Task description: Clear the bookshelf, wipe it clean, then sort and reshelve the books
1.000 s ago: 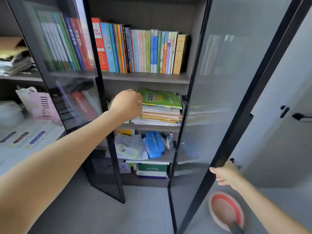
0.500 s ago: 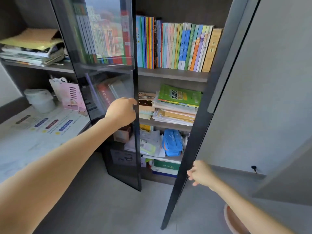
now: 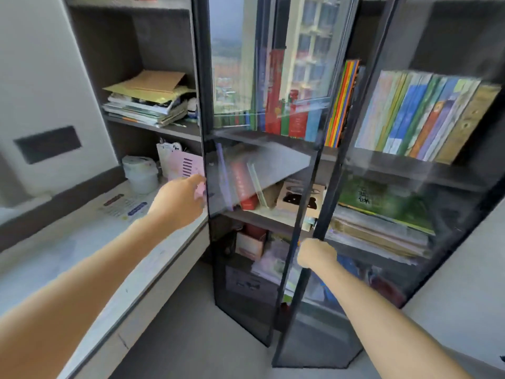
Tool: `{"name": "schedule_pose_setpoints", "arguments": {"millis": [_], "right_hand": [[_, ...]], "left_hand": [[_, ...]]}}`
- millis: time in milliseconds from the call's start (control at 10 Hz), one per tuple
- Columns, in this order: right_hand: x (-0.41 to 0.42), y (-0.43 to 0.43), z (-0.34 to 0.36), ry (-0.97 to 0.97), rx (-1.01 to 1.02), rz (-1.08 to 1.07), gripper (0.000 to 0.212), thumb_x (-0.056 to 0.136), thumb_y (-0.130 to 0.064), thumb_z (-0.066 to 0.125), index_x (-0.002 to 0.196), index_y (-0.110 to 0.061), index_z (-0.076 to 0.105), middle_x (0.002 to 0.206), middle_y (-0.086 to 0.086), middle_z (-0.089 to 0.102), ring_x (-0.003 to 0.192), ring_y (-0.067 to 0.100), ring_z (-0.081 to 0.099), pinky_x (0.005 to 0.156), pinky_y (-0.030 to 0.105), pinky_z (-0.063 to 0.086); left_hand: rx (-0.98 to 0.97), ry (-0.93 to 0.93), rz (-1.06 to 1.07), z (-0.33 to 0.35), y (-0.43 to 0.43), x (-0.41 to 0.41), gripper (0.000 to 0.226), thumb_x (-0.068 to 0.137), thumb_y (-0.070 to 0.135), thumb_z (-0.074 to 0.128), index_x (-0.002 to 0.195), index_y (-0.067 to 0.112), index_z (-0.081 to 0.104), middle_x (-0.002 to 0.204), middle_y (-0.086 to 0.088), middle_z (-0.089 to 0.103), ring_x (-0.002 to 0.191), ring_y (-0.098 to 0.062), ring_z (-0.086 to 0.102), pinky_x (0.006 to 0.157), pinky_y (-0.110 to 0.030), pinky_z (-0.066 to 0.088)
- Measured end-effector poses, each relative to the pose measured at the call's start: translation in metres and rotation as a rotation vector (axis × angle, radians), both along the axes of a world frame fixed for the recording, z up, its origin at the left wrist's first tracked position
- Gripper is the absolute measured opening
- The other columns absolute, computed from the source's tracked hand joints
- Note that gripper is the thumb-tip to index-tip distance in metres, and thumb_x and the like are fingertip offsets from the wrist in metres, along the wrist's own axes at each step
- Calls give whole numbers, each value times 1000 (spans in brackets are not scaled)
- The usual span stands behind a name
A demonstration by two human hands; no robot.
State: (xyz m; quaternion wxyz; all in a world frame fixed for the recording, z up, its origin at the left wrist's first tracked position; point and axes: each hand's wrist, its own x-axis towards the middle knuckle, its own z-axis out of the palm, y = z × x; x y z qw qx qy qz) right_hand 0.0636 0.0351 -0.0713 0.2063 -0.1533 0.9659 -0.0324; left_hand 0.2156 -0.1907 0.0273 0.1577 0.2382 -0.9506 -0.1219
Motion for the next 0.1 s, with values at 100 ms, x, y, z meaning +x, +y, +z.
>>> {"name": "schedule_pose_setpoints", "arguments": {"millis": [100], "right_hand": [[4, -46, 5, 12, -71, 81, 22, 91, -11, 46, 69, -10, 44, 64, 6, 51, 59, 24, 54, 51, 24, 42]], "left_hand": [[-20, 38, 41, -1, -30, 16, 41, 93, 15, 50, 134, 18, 52, 129, -7, 59, 105, -30, 61, 83, -33, 49]]}}
